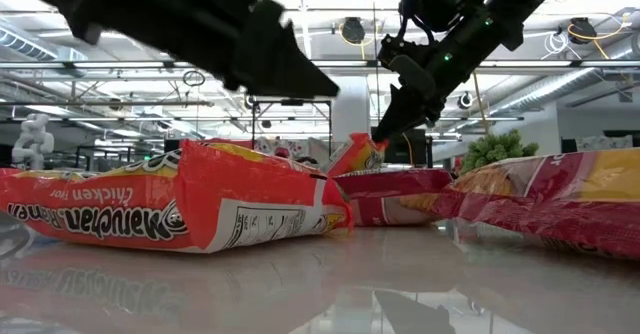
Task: Sort Maruchan noodles
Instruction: Put the top orange noodle pack into the black bin
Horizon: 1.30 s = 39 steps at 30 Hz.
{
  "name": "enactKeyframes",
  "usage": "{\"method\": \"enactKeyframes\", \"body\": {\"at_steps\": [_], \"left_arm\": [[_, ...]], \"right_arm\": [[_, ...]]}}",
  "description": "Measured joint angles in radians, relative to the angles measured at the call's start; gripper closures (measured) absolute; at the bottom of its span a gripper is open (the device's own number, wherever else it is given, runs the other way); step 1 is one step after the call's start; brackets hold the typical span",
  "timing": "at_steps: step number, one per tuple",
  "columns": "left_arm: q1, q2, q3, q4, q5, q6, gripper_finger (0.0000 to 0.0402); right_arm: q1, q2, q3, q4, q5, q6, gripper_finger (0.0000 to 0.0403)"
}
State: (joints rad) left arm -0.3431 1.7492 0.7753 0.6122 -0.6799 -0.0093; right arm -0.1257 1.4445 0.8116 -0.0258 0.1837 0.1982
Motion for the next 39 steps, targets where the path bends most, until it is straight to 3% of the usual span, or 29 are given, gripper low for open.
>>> {"method": "enactKeyframes", "body": {"at_steps": [6,15,20,28,39], "left_arm": [[0.012,0.129,0.002,0.099,-0.062,0.068,0.0057],[0.036,0.261,0.119,0.096,-0.085,0.129,0.0057],[0.056,0.316,0.17,0.083,-0.146,0.138,0.0057],[0.075,0.317,0.173,0.054,-0.254,0.116,0.0057],[0.077,0.28,0.173,0.034,-0.29,0.136,0.0059]], "right_arm": [[0.0,0.0,0.0,-0.001,0.0,0.0,0.0403],[0.0,0.0,0.0,-0.001,-0.001,0.011,0.0403],[0.0,0.0,0.0,-0.004,-0.005,0.026,0.0403],[0.0,0.0,0.0,-0.009,-0.031,0.035,0.0403],[0.0,0.001,0.0,-0.072,-0.082,0.027,0.0403]]}}
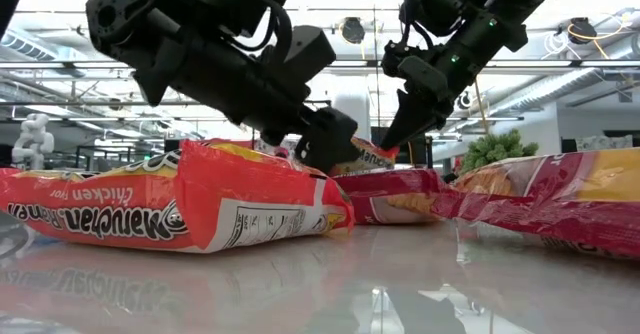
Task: Sort Maruchan noodles
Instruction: Put the top orange noodle pack into the black bin
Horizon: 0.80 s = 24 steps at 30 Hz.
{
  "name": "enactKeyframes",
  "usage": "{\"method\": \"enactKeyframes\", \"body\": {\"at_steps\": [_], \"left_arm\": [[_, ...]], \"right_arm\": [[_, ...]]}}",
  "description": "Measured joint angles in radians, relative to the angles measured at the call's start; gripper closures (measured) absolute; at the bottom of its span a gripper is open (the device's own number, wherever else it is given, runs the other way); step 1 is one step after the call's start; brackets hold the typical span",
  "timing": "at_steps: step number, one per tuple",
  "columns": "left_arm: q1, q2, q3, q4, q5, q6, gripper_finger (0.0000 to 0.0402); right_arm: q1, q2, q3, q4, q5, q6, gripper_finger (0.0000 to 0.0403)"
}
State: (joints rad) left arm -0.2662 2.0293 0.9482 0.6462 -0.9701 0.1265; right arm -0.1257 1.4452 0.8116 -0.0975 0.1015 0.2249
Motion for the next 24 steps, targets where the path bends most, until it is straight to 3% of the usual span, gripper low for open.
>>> {"method": "enactKeyframes", "body": {"at_steps": [11,18,24], "left_arm": [[0.033,-0.02,0.0,-0.129,0.083,-0.089,0.0148],[0.039,-0.02,0.0,-0.162,0.159,-0.056,0.0155],[0.021,-0.02,0.0,-0.225,0.156,0.0,0.0155]], "right_arm": [[0.006,0.0,0.0,-0.001,-0.077,0.017,0.0403],[0.006,0.0,0.0,0.003,-0.07,0.023,0.0403],[0.005,0.0,0.0,0.003,-0.025,0.025,0.0403]]}}
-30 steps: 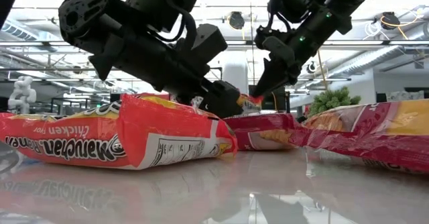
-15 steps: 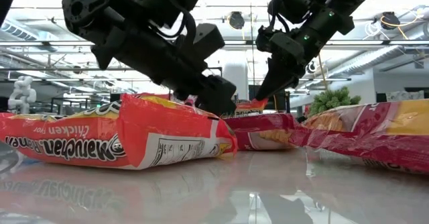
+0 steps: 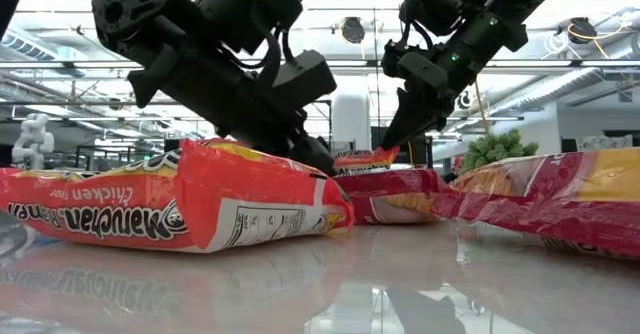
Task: Sort Maruchan noodles
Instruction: Put the top orange noodle pack into the black bin
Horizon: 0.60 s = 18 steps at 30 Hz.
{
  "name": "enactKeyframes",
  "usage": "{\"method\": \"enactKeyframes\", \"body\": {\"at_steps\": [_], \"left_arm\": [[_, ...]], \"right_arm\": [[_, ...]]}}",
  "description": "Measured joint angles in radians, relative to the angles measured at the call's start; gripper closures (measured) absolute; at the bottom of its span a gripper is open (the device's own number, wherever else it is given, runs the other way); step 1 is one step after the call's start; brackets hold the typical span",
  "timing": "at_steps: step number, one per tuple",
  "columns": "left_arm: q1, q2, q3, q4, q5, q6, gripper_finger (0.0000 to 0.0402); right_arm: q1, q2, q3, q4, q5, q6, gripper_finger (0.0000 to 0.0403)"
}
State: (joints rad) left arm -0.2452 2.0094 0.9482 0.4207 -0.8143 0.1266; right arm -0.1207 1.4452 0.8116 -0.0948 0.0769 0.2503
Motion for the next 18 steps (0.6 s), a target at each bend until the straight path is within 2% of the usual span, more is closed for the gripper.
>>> {"method": "enactKeyframes", "body": {"at_steps": [4,8,18], "left_arm": [[0.007,0.0,0.0,-0.033,-0.099,-0.042,0.0155],[0.018,0.0,0.0,-0.008,-0.094,0.004,0.0155],[0.066,0.0,0.0,-0.007,-0.026,-0.004,0.0156]], "right_arm": [[0.0,0.0,0.0,0.006,-0.002,0.0,0.0403],[0.0,0.0,0.0,0.018,-0.03,0.016,0.0403],[0.011,0.0,0.0,0.02,-0.041,0.034,0.0403]]}}
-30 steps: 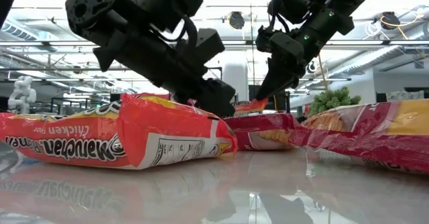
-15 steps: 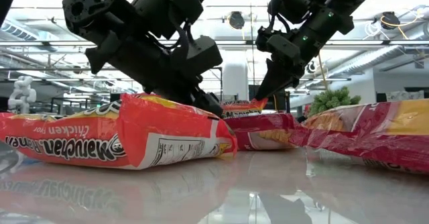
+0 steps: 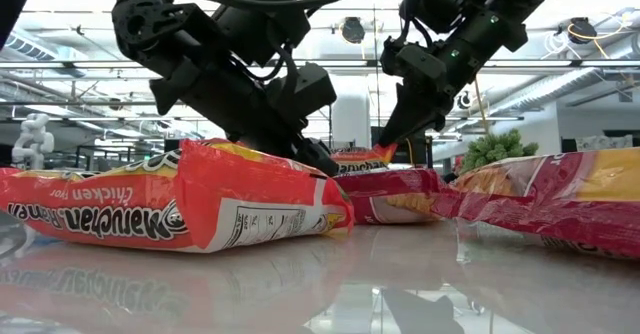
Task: Sort Maruchan noodles
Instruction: Put the top orange noodle pack into the black bin
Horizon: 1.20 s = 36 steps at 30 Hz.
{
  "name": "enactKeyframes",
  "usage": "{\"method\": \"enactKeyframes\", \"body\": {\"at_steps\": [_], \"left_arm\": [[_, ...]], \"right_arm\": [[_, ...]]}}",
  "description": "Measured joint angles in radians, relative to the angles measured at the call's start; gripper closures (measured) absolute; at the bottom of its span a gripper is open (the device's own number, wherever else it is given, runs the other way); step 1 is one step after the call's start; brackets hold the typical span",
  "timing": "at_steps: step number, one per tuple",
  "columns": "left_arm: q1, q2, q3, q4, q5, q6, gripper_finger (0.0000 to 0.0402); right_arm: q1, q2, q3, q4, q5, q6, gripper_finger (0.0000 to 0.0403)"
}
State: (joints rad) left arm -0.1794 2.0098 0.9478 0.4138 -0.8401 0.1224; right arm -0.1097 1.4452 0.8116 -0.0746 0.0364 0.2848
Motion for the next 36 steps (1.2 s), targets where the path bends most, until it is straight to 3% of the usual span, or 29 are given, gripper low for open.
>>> {"method": "enactKeyframes", "body": {"at_steps": [4,12,18,25,32,36], "left_arm": [[0.003,0.0,0.0,0.0,0.001,0.004,0.0174],[-0.011,0.0,0.0,0.008,-0.003,0.077,0.0273],[-0.013,0.0,0.0,0.01,-0.001,0.096,0.0264],[-0.013,-0.033,-0.002,0.0,0.01,0.084,0.0257],[-0.012,-0.194,-0.001,-0.09,0.041,0.065,0.0256],[-0.001,-0.334,-0.001,-0.235,0.042,-0.02,0.0255]], "right_arm": [[0.001,0.0,0.0,0.003,-0.06,0.006,0.0403],[0.0,0.0,0.0,0.003,-0.064,0.001,0.0403],[-0.002,0.0,0.0,0.015,-0.06,-0.054,0.0387],[-0.022,-0.071,0.0,0.052,-0.037,-0.157,0.0318],[-0.022,-0.236,0.0,0.049,-0.034,-0.276,0.0261],[-0.021,-0.348,0.0,0.052,0.022,-0.352,0.025]]}}
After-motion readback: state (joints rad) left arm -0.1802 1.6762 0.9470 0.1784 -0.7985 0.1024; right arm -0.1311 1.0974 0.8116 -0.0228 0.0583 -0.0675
